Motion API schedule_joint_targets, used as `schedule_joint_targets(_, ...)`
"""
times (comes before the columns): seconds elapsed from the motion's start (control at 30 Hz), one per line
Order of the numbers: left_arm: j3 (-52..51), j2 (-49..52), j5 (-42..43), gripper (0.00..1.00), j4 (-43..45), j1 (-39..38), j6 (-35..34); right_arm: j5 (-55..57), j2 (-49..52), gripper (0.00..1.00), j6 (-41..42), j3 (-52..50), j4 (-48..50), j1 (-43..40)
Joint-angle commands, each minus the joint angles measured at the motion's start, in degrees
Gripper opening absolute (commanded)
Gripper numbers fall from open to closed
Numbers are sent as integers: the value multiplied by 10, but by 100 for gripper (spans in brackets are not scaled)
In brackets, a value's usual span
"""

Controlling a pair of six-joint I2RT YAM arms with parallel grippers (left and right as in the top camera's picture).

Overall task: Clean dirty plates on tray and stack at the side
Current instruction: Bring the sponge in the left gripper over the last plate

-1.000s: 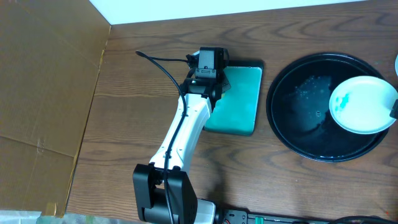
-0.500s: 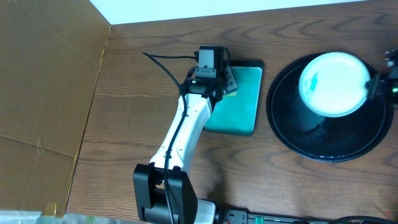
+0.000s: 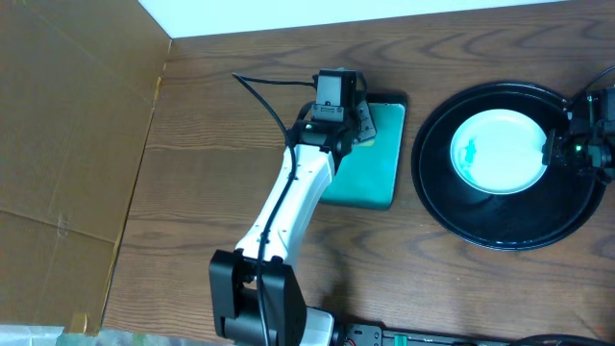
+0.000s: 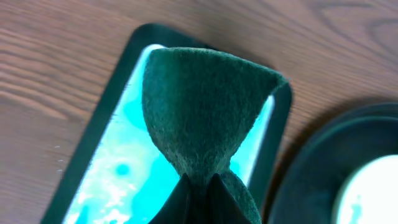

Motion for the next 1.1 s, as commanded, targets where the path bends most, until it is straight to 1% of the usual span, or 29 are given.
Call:
schedule_joint_targets(0.0,-11,43,-31,7,-12,1,-15,19,5,1,1,3,-6,3)
schedule_joint_targets(0.13,-11,90,-30,7,-11,1,-34,31,5,1,1,3,-5,3)
schedule_joint_targets(0.33,-11,141,-31,7,-1,2,-34,31,5,1,1,3,-4,3)
schedule_joint_targets(0.5,-11,185,-34,7,36,2,-32,31,5,1,1,3,0,3)
schedule_joint_targets(0.6,-11,202,-35,7,43,2,-31,31,5,1,1,3,0,3)
schedule_joint_targets(0.7,-1,187,-35,7,28,10,-25,31,5,1,0,3,0,2)
schedule_joint_targets(0.8,16,144,-34,7,3,13,-25,31,5,1,0,3,1,1)
schedule_joint_targets(0.97,17,50,-34,7,2,13,-26,31,5,1,1,3,3,1)
schedule_joint_targets(1.07,17,23,-23,7,1,12,-26,31,5,1,0,3,2,1)
